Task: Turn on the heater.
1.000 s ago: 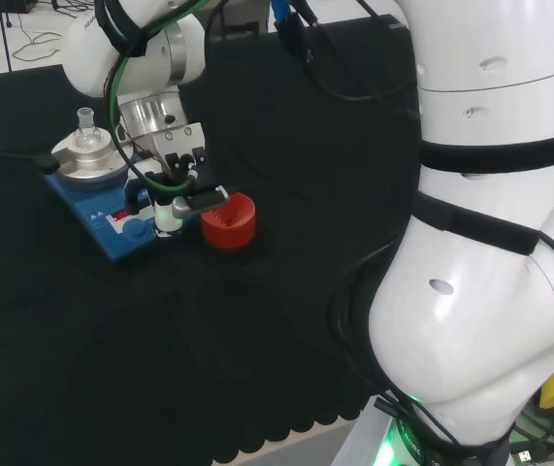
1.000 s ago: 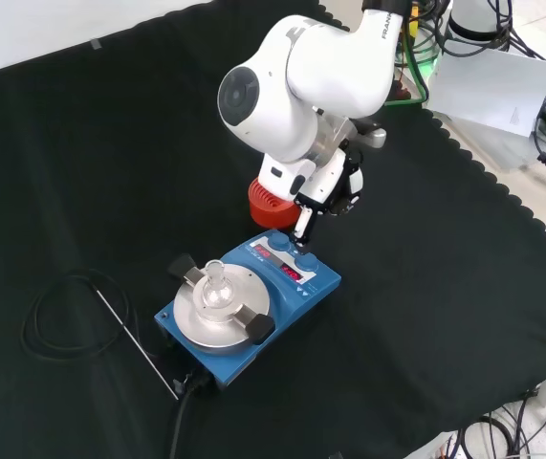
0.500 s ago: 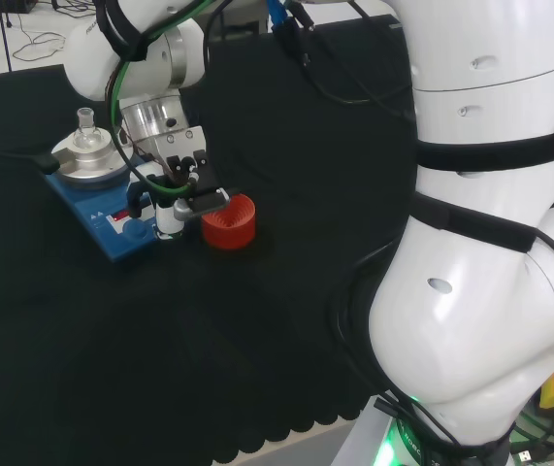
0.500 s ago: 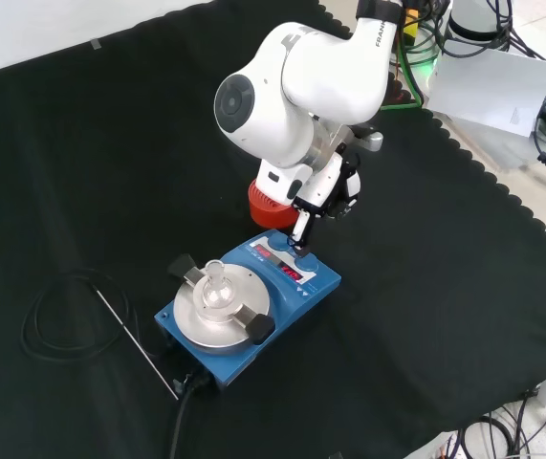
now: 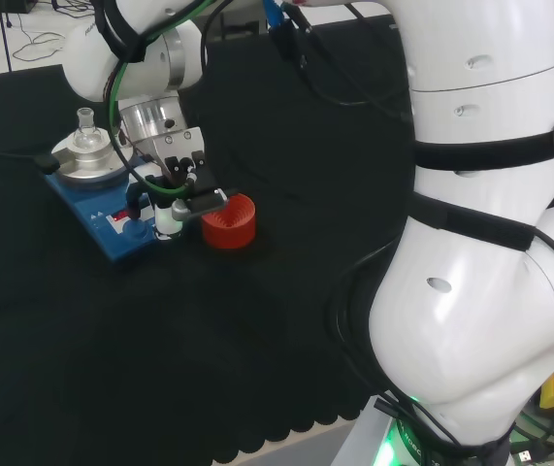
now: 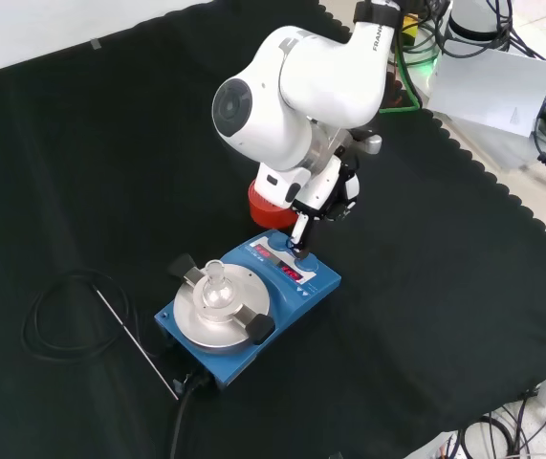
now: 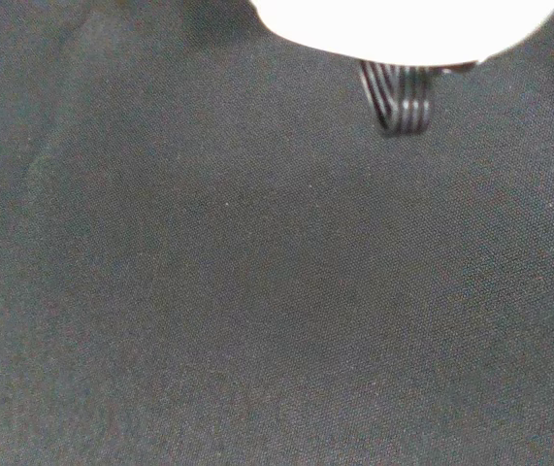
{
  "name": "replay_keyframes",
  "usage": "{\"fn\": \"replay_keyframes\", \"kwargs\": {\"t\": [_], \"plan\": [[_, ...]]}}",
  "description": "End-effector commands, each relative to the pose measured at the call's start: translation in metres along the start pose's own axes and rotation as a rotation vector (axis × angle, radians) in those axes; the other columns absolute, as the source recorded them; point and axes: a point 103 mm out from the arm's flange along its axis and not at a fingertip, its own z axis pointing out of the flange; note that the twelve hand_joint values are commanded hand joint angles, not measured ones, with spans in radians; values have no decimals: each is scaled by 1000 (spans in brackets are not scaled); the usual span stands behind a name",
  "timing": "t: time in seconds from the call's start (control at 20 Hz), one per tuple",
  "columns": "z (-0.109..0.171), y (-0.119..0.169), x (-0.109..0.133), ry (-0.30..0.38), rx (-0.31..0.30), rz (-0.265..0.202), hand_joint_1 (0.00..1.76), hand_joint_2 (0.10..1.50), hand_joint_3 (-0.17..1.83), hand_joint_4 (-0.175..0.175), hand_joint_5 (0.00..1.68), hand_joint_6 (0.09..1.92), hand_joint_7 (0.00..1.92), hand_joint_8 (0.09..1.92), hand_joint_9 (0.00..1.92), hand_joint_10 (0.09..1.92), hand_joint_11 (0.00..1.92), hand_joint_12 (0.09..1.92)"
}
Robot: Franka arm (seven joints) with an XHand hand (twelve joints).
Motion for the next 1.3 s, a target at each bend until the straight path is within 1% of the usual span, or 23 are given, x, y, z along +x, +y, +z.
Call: {"fn": "replay_keyframes", "kwargs": {"t": [0.05,1.3], "plan": [[1,1,1,-2,4,2,1471,610,1205,-55,311,631,1612,1859,1654,1816,1362,1546],[7,0,5,-2,17,1,1468,611,1206,-55,329,639,1614,1850,1657,1807,1372,1540]]}}
